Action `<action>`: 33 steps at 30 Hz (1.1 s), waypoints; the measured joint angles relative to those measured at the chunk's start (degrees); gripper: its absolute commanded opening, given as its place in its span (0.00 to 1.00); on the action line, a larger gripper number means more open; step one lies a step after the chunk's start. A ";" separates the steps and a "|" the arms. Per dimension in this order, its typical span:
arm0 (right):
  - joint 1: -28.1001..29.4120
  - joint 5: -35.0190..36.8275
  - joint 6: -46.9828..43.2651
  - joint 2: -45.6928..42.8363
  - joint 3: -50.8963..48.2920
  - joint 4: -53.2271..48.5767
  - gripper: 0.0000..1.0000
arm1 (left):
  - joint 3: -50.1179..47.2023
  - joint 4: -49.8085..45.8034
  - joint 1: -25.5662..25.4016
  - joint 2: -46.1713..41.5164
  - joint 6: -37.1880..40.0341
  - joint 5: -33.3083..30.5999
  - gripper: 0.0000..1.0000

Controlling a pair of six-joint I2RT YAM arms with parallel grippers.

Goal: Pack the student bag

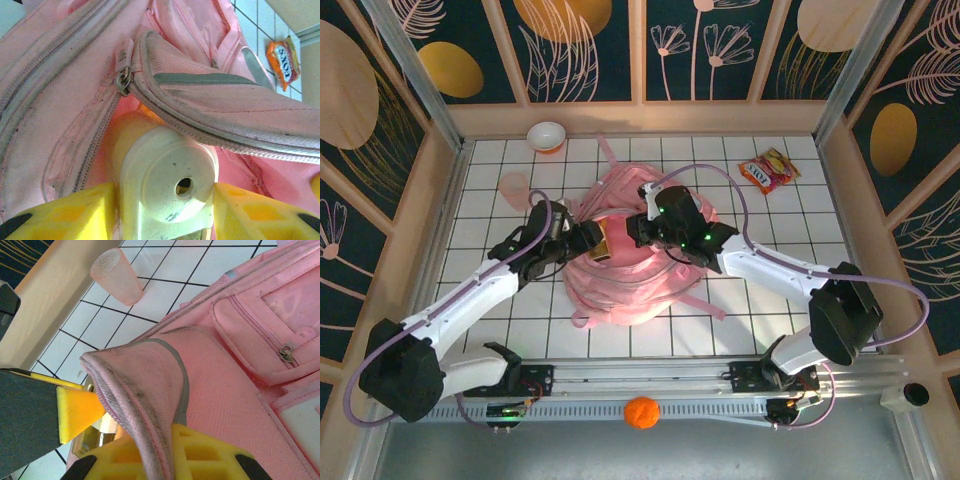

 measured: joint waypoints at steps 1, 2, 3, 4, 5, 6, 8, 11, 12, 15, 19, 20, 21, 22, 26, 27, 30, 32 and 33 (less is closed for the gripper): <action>0.00 -0.02 0.00 -0.07 -0.02 -0.04 0.00 | -1.09 1.40 0.26 -0.61 -0.31 0.76 0.53; -0.04 -0.04 0.02 -0.17 -0.02 -0.09 0.00 | -2.08 2.67 0.57 -1.05 -0.61 1.44 0.55; -0.04 -0.11 0.04 -0.26 -0.02 -0.20 0.00 | -2.93 3.65 0.83 -1.31 -1.01 2.19 0.56; -0.04 -0.22 0.13 -0.31 -0.02 -0.22 0.00 | -3.50 4.42 1.07 -1.31 -1.40 2.82 0.56; -0.04 -0.28 0.15 -0.31 -0.02 -0.22 0.00 | -3.65 4.76 1.20 -1.16 -1.51 3.32 0.55; -0.04 -0.39 0.17 -0.31 -0.02 -0.22 0.00 | -3.69 5.16 1.31 -0.87 -1.68 3.78 0.54; -0.04 -0.44 0.17 -0.33 -0.02 -0.22 0.00 | -3.76 5.60 1.66 -0.57 -2.21 4.31 0.50; -0.04 -0.44 0.17 -0.37 -0.09 -0.22 0.00 | -4.81 6.54 2.58 -0.98 -3.02 5.49 0.44; -0.04 -0.44 0.17 -0.37 -0.11 -0.22 0.00 | -5.38 6.97 2.82 -1.40 -3.26 5.84 0.40; -0.04 -0.42 0.22 -0.76 -0.17 -0.26 0.00 | -7.61 8.79 3.43 -3.50 -4.26 6.78 0.37; -0.04 -0.42 1.07 -2.36 -1.44 -0.22 0.00 | -12.13 13.33 3.61 -6.97 -6.78 8.50 0.36; -0.04 -0.44 1.51 -2.64 -1.70 -0.22 0.00 | -13.16 14.49 3.67 -7.43 -7.50 8.94 0.35; -0.04 -0.39 1.90 -2.93 -2.03 -0.22 0.00 | -14.58 16.35 3.78 -7.87 -8.48 9.62 0.33; -0.04 -0.28 2.45 -3.08 -2.23 -0.26 0.00 | -15.76 17.99 3.87 -8.13 -9.42 10.12 0.32; -0.04 0.33 5.01 -3.28 -2.62 -0.15 0.00 | -19.78 23.63 4.02 -9.97 -12.81 11.34 0.29; -0.04 0.48 5.84 -3.30 -2.67 -0.07 0.00 | -21.18 25.40 4.17 -10.99 -13.88 11.61 0.29; -0.07 0.92 8.07 -3.32 -2.73 0.33 0.00 | -26.05 30.18 4.22 -15.06 -17.33 12.09 0.28; -0.11 1.33 9.55 -3.32 -2.73 1.07 0.00 | -28.68 31.28 4.22 -16.63 -19.04 12.15 0.28; -0.11 1.51 10.38 -3.32 -2.73 1.29 0.00 | -29.59 31.89 4.22 -16.72 -19.63 12.24 0.28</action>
